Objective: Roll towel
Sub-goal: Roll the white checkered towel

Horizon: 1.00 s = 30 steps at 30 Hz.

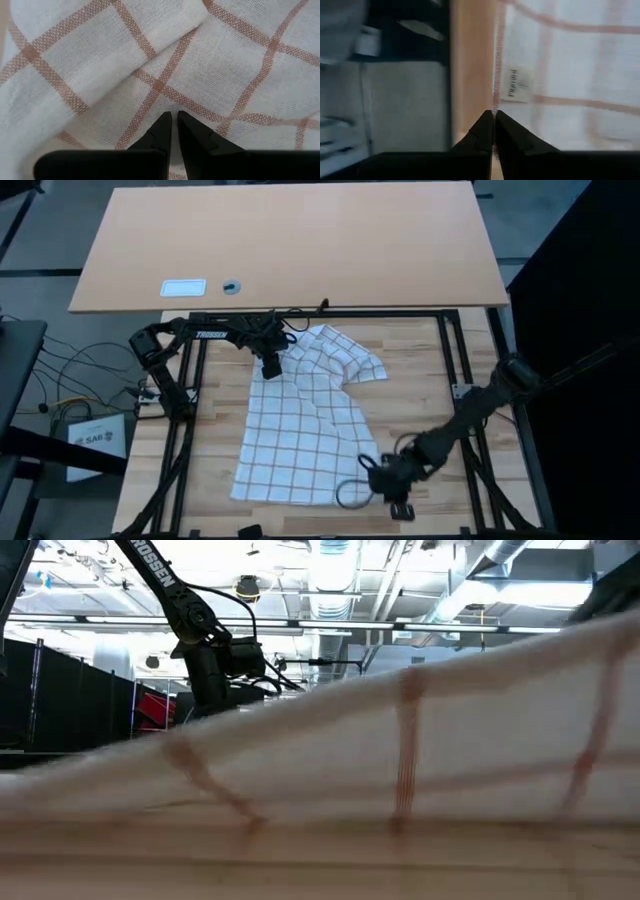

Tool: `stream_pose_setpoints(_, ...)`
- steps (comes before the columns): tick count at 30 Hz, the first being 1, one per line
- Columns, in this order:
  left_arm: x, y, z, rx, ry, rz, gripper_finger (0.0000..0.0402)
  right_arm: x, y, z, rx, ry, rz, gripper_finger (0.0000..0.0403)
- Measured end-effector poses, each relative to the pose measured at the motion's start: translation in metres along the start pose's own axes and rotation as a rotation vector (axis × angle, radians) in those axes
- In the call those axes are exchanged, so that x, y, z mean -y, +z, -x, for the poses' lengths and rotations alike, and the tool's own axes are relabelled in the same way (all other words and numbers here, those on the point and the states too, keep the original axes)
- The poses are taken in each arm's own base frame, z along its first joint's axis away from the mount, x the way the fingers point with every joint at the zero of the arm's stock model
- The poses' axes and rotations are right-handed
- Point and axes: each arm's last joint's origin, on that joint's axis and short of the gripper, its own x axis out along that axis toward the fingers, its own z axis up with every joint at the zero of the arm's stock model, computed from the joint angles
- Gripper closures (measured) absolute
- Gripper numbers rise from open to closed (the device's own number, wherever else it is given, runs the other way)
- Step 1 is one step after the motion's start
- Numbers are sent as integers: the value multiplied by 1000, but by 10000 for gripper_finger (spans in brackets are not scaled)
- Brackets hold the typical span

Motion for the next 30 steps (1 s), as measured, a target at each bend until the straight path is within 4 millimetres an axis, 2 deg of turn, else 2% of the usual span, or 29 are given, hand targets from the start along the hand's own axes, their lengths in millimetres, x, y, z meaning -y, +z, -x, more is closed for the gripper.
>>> stream_pose_setpoints(2, 0, 0, 0, 3, 0, -3, 384, -10, -3, -5, 18, 44, -59, 392)
stream_pose_setpoints(5, 0, 1, 0, 12, 4, -7, 384, -16, -4, -6, 29, 75, -182, 372)
stream_pose_setpoints(9, 0, 2, 2, -3, -2, 11, 384, -14, 2, 5, 60, 96, -243, 332)
stream_pose_setpoints(13, 5, 7, 9, -53, -28, 5, 384, 1, 14, 20, 149, 11, -198, 301)
stream_pose_setpoints(19, 25, 19, 27, -128, -74, -37, 384, 39, 28, 30, 96, -107, -140, 275)
stream_pose_setpoints(21, 35, 21, 37, -143, -91, -62, 384, 58, 23, 35, 28, -253, -179, 269)
stream_pose_setpoints(25, 64, 22, 52, -151, -153, -89, 384, 121, 25, 62, -3, -661, -340, 262)
stream_pose_setpoints(27, 80, 20, 57, -145, -166, -88, 384, 149, 31, 75, 19, -723, -350, 261)
stream_pose_setpoints(30, 103, 18, 60, -111, -178, -76, 384, 195, 47, 96, 101, -686, -368, 261)
